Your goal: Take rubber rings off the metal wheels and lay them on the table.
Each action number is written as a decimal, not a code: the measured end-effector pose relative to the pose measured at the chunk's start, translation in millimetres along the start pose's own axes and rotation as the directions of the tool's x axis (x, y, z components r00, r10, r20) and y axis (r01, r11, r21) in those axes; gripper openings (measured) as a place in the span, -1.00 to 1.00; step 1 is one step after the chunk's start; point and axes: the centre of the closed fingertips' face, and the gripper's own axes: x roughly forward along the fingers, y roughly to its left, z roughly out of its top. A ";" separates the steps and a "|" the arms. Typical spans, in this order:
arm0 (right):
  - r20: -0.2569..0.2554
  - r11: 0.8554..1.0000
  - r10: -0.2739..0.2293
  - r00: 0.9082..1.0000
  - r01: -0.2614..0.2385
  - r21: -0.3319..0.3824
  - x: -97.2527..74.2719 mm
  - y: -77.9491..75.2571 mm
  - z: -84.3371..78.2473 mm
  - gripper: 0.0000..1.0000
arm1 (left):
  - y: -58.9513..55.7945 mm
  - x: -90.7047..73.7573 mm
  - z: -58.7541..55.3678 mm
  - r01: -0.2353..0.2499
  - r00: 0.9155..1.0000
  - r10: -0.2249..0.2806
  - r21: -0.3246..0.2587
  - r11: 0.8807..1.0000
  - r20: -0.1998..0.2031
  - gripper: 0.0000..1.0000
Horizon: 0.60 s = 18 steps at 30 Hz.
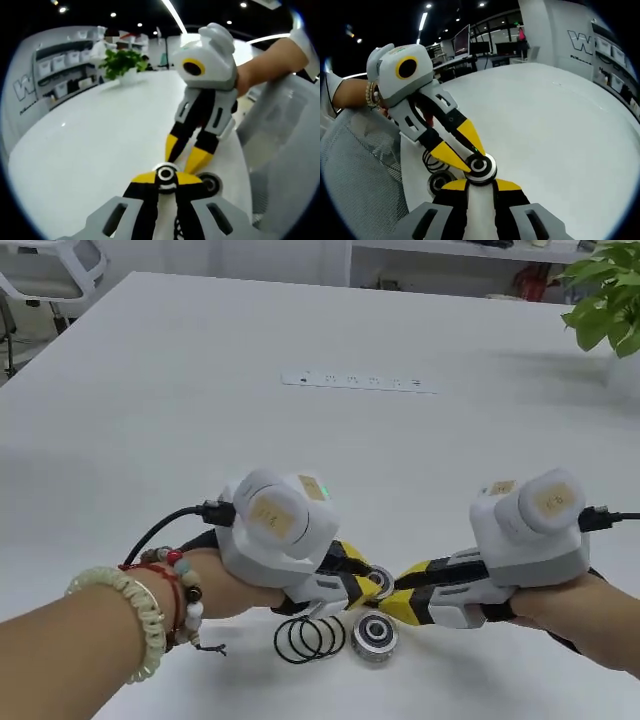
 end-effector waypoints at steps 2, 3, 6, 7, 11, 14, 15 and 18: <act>-0.005 1.000 -0.001 1.000 0.001 -0.005 -0.3 0.1 -0.3 -0.69 | -0.1 -0.2 -0.1 0.003 1.000 -0.003 -0.005 1.000 0.000 -0.75; -0.014 1.000 -0.003 1.000 0.003 -0.015 -0.6 0.6 -0.3 -0.71 | -0.2 -0.5 -0.3 0.004 1.000 -0.004 -0.006 1.000 0.000 -0.75; -0.038 0.998 -0.029 0.999 0.026 -0.065 -2.4 -3.4 -3.6 -0.99 | 0.4 -2.3 -1.6 0.012 1.000 -0.012 -0.014 1.000 0.005 -0.75; -0.032 0.999 -0.013 0.999 0.011 -0.045 -1.4 -1.0 -3.5 -0.99 | -0.9 -2.8 -2.0 0.020 1.000 -0.020 -0.013 1.000 0.012 -0.75; -0.041 0.997 -0.030 0.999 0.027 -0.066 -0.8 -1.9 -2.8 -1.00 | -0.8 -3.5 -2.1 0.028 0.999 -0.028 -0.026 0.999 0.026 -0.75; -0.066 0.997 -0.047 0.997 0.043 -0.060 -0.3 -3.4 -2.7 -1.00 | -1.2 -3.8 -1.9 0.029 0.999 -0.029 -0.021 0.999 0.026 -0.75; -0.080 0.999 -0.052 0.995 0.051 -0.009 -0.9 -3.5 -4.6 -1.00 | -1.4 -3.9 -1.9 0.029 0.999 -0.029 -0.020 0.999 0.026 -0.75; -0.081 0.967 -0.054 0.995 0.072 0.244 0.2 -8.5 -5.3 -1.00 | -0.6 -4.1 -2.2 0.027 0.999 -0.027 -0.014 1.000 0.023 -0.75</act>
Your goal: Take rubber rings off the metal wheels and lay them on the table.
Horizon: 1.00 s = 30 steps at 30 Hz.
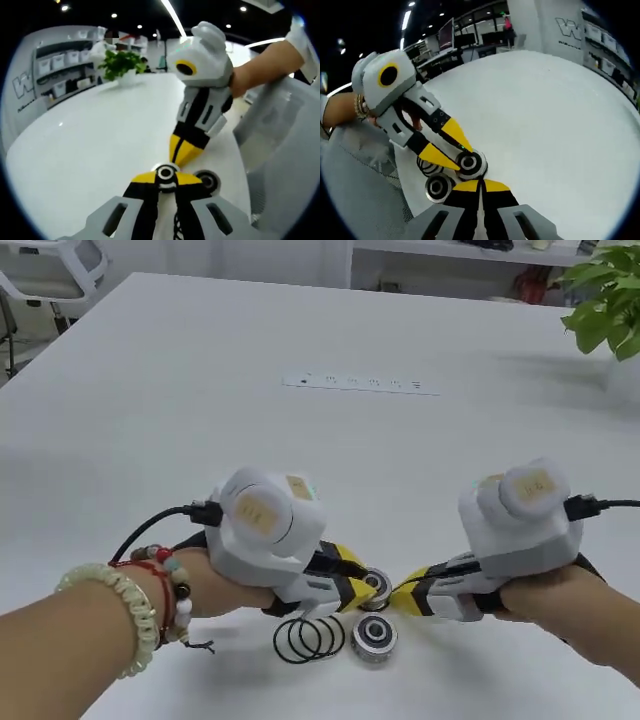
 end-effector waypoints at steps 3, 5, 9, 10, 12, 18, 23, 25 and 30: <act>0.007 0.997 -0.003 1.000 0.003 0.079 -1.1 -1.0 -0.3 -1.00 | 0.1 -0.5 -0.2 -0.001 1.000 0.001 0.001 1.000 0.001 -0.75; 0.011 0.993 -0.003 1.000 0.002 0.117 -0.9 -1.3 -0.4 -1.00 | 0.0 -0.5 -0.1 -0.002 1.000 0.002 0.006 1.000 -0.001 -0.75; 0.035 0.986 0.010 0.999 -0.016 0.164 -2.5 0.3 -1.5 -1.00 | -0.4 -0.2 0.2 -0.003 1.000 0.003 0.010 1.000 0.000 -0.75; 0.037 0.986 0.011 0.999 -0.017 0.165 -2.3 1.0 -1.1 -1.00 | -0.4 -0.1 0.2 -0.002 1.000 0.002 0.011 1.000 0.001 -0.75; 0.042 0.985 0.012 0.999 -0.019 0.170 -3.4 0.0 -1.5 -1.00 | -0.2 0.0 0.2 -0.002 1.000 0.002 0.010 1.000 0.003 -0.75; 0.067 0.983 0.018 0.998 -0.030 0.179 -7.1 -1.0 2.7 -1.00 | -0.6 -0.3 0.2 -0.001 1.000 0.001 0.014 1.000 0.003 -0.76; 0.066 0.994 0.037 0.997 -0.044 0.104 -8.1 3.6 1.4 -1.00 | -3.7 -0.2 0.4 0.006 1.000 -0.006 0.028 1.000 0.003 -0.76; 0.061 0.993 0.035 0.998 -0.041 0.111 -8.4 4.3 2.0 -1.00 | -4.0 -0.3 0.5 0.005 1.000 -0.005 0.038 0.999 0.001 -0.76; 0.145 0.982 0.062 0.987 -0.086 0.166 -14.1 8.0 17.6 -1.00 | -3.4 -0.8 0.4 0.002 1.000 -0.002 0.044 0.999 0.000 -0.76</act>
